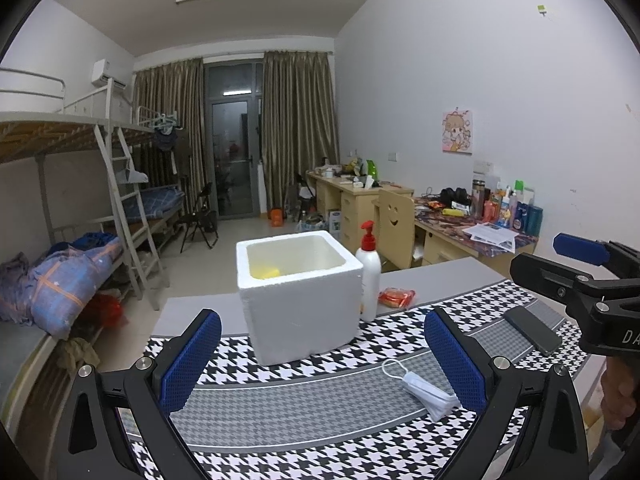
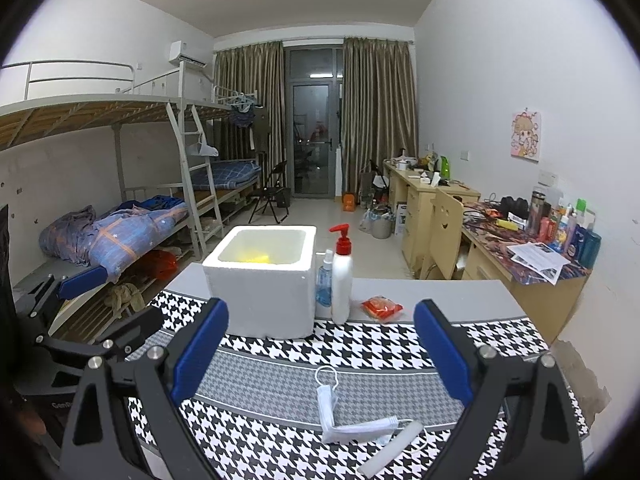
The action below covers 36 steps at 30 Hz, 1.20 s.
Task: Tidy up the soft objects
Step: 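Move both grippers away from the box toward the blue mask and white tube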
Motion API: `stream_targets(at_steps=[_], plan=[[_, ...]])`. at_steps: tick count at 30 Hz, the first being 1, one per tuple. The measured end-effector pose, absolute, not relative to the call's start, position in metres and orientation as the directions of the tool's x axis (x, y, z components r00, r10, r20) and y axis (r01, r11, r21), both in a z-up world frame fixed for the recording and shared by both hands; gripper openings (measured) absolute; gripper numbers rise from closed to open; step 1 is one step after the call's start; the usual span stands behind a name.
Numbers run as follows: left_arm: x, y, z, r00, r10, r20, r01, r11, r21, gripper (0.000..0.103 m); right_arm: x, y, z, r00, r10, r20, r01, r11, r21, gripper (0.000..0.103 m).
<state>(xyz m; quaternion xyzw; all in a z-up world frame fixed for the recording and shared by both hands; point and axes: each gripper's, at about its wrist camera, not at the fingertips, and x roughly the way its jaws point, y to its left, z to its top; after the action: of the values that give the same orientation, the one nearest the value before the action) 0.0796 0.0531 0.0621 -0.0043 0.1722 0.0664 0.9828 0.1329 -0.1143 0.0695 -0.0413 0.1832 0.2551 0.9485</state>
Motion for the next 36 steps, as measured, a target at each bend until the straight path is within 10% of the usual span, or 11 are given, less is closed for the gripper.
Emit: stream_targets(at_steps=[36], plan=[[0.081,0.006,0.016,0.930,0.011,-0.367,-0.019,1.000,-0.018,0.102,0.122,-0.165,0.023,0.844,0.356,-0.401,-0.372,0.927,0.039,0.096]])
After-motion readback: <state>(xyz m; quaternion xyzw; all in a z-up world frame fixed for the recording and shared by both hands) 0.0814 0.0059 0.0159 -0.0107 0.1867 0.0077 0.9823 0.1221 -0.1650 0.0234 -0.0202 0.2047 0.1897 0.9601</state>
